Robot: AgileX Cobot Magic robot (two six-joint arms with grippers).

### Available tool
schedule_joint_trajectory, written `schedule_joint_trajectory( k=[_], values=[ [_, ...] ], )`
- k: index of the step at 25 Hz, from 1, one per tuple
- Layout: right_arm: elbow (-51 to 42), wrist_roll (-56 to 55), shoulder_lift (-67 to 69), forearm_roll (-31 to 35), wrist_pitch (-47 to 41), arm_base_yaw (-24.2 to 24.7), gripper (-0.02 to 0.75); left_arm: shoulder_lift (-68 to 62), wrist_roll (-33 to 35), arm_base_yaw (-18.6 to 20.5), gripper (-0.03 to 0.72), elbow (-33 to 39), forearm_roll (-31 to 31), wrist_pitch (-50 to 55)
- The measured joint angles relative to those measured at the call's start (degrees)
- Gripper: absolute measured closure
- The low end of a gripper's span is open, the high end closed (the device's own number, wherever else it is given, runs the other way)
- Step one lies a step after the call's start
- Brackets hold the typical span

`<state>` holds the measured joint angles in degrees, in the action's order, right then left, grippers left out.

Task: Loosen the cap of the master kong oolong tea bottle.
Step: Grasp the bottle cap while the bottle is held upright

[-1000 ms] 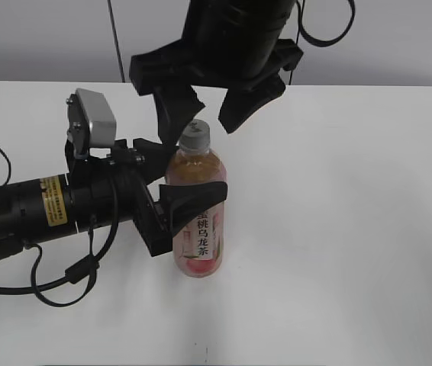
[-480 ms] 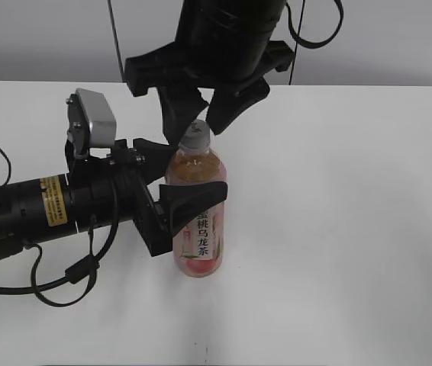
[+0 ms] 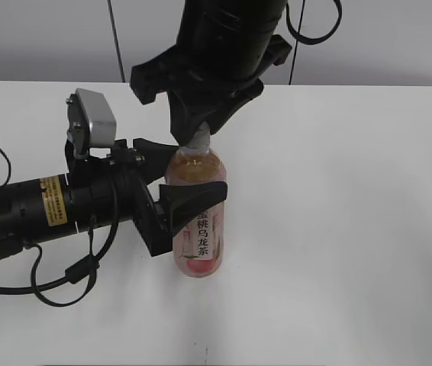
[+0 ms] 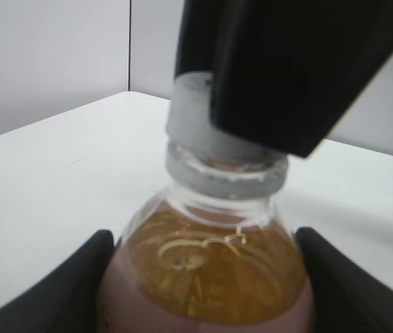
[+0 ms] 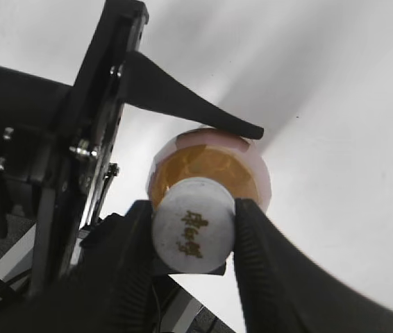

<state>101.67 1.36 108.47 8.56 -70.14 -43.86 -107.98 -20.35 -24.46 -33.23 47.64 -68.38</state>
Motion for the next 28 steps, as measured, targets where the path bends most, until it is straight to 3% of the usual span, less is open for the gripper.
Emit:
schedule_joint_trajectory(
  k=[6, 28],
  values=[
    [0.0, 7.0, 0.0, 0.0, 0.0, 0.0, 0.468, 0.0, 0.0, 0.0, 0.221, 0.0, 0.0, 0.0],
    [0.3, 81.9, 0.0, 0.0, 0.0, 0.0, 0.468, 0.0, 0.0, 0.0, 0.221, 0.0, 0.0, 0.0]
  ],
)
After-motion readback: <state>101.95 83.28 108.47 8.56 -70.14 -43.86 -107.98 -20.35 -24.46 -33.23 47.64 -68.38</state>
